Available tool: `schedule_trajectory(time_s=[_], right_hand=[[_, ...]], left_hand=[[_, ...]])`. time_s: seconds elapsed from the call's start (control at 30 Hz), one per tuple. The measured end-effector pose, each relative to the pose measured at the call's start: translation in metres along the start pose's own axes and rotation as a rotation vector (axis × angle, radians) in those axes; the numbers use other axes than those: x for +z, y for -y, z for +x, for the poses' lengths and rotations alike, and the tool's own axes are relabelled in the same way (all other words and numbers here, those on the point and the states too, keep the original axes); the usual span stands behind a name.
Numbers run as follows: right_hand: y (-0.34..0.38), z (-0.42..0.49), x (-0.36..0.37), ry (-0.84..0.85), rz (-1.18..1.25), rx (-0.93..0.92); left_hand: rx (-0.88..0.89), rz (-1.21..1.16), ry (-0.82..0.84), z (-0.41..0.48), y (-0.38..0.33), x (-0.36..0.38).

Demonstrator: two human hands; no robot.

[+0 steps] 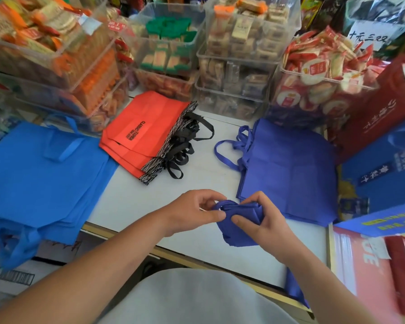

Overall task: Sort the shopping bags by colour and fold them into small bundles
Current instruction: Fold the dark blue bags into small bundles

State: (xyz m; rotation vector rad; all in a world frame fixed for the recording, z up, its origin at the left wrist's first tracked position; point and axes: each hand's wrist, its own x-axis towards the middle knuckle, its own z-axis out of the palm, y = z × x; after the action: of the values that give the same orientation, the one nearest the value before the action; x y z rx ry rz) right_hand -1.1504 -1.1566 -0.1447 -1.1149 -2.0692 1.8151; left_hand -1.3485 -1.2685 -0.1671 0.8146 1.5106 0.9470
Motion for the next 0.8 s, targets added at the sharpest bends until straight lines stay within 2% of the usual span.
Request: schedule_trajectory(time_s=[0.07, 0.17, 0.27, 0.4, 0.47, 0.53, 0.63, 0.8], right_hand=[[0.002, 0.004, -0.003, -0.001, 0.072, 0.018], [0.002, 0.008, -0.002, -0.014, 0.099, 0.036], [0.0, 0.014, 0.0, -0.067, 0.018, 0.037], [-0.007, 0.019, 0.008, -0.123, -0.23, -0.039], [-0.013, 0.021, 0.014, -0.131, -0.346, -0.076], [-0.014, 0.023, 0.015, -0.143, -0.403, -0.079], [-0.009, 0.025, 0.015, -0.121, -0.323, -0.037], [0.012, 0.018, 0.009, -0.071, 0.037, 0.089]], left_hand=[[-0.006, -0.116, -0.011, -0.001, 0.005, 0.004], [-0.027, -0.19, -0.194, 0.0, 0.009, 0.018], [-0.062, -0.14, -0.314, 0.004, 0.013, 0.031], [-0.027, 0.03, -0.487, 0.009, 0.005, 0.042], [0.015, 0.03, -0.484, 0.01, -0.007, 0.049], [0.014, -0.043, -0.407, 0.009, -0.017, 0.052], [-0.004, 0.006, -0.353, 0.007, -0.016, 0.048], [0.028, -0.063, -0.481, 0.0, -0.01, 0.044]])
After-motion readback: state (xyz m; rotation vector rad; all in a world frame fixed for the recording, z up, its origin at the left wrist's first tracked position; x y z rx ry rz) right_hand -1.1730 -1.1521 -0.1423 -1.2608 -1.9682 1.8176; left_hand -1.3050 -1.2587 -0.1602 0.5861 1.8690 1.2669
